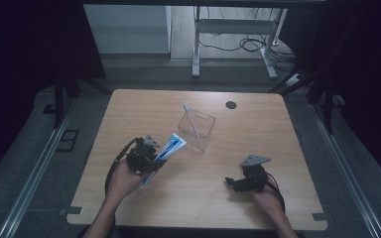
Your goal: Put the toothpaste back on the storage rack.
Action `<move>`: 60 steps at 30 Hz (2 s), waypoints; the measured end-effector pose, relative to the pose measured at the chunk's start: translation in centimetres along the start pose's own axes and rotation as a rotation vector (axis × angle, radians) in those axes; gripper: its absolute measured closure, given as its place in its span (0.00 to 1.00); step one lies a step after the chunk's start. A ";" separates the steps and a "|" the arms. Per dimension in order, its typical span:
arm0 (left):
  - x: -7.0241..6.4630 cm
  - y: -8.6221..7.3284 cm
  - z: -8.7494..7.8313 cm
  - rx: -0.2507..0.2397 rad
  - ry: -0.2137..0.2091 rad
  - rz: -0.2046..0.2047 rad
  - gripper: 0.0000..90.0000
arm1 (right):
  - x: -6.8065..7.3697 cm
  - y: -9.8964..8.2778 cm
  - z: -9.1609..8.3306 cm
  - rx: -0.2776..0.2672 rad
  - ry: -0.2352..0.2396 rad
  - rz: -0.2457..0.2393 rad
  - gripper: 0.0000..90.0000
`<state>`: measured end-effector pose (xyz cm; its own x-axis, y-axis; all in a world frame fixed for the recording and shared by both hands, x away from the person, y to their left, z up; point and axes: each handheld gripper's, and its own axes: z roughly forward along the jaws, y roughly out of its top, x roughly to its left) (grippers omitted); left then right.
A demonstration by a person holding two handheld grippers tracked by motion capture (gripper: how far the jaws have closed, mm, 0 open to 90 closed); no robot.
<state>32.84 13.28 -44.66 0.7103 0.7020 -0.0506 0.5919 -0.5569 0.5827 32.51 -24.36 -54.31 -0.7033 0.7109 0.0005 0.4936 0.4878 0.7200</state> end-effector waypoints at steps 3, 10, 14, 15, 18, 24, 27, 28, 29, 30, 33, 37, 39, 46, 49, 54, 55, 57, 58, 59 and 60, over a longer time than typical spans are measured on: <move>0.0 0.8 -0.5 -0.026 0.004 0.009 0.80 | 0.0 0.0 0.0 0.000 0.000 0.001 0.12; -0.2 2.4 -1.0 -0.071 -0.010 0.006 0.80 | 0.0 0.0 0.0 0.000 0.000 -0.001 0.12; -0.3 2.8 -0.8 -0.093 -0.013 0.005 0.80 | 0.0 0.0 0.0 0.002 0.001 -0.001 0.12; -0.3 2.9 -0.8 -0.098 -0.015 0.005 0.80 | 0.0 0.0 0.0 0.002 0.001 -0.001 0.12; -0.2 3.1 -0.7 -0.110 -0.017 0.001 0.80 | 0.0 0.0 0.0 0.002 0.001 -0.001 0.12; 0.3 3.7 -0.7 -0.153 -0.013 -0.012 0.80 | 0.0 0.0 0.0 0.001 0.001 -0.001 0.12; 0.4 4.0 -0.7 -0.169 -0.007 -0.017 0.80 | 0.0 0.0 0.0 0.001 0.001 0.000 0.12; 0.5 4.1 -0.7 -0.175 -0.004 -0.019 0.80 | 0.0 0.0 0.0 0.002 0.001 -0.002 0.12; 0.6 4.2 -0.7 -0.180 -0.003 -0.021 0.80 | 0.0 0.0 0.0 0.002 0.001 -0.002 0.12; 0.6 4.3 -0.7 -0.187 0.000 -0.023 0.80 | 0.0 0.0 0.0 0.000 0.000 -0.002 0.12; 0.9 4.6 -0.7 -0.209 -0.005 -0.031 0.80 | 0.0 0.0 0.0 0.000 -0.001 -0.002 0.12; 1.3 5.0 -0.5 -0.240 -0.013 -0.046 0.80 | 0.0 0.0 0.0 0.001 0.000 -0.001 0.12; 1.5 5.2 -0.4 -0.250 -0.019 -0.054 0.80 | 0.0 0.0 0.0 0.000 0.000 -0.002 0.12; 2.0 6.0 0.0 -0.287 -0.013 -0.071 0.80 | 0.0 0.0 0.0 0.000 0.000 -0.002 0.12; 2.2 6.5 0.2 -0.300 -0.018 -0.083 0.80 | 0.0 0.0 0.0 0.000 0.000 -0.002 0.12; 2.1 7.5 0.5 -0.310 -0.007 -0.074 0.80 | 0.0 0.0 0.0 0.000 0.000 -0.001 0.12; 2.1 7.6 0.6 -0.314 -0.005 -0.073 0.80 | 0.0 0.0 0.0 -0.001 -0.001 -0.001 0.12; 2.1 8.0 0.7 -0.315 -0.003 -0.071 0.80 | 0.0 0.0 0.0 -0.001 -0.001 -0.001 0.12; 2.1 8.2 0.8 -0.318 0.000 -0.068 0.80 | 0.0 0.0 0.0 0.002 0.000 0.000 0.12; 2.1 8.4 0.9 -0.324 0.003 -0.074 0.80 | 0.0 0.0 0.0 0.001 0.000 -0.002 0.12; 2.1 8.6 0.9 -0.325 0.001 -0.072 0.80 | 0.0 0.0 0.0 0.001 0.000 -0.002 0.12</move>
<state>39.79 9.54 -40.47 0.6706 0.7349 -0.1009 0.4885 -0.3351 0.8057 32.51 -24.37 -54.31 -0.7040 0.7102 -0.0008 0.4930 0.4895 0.7193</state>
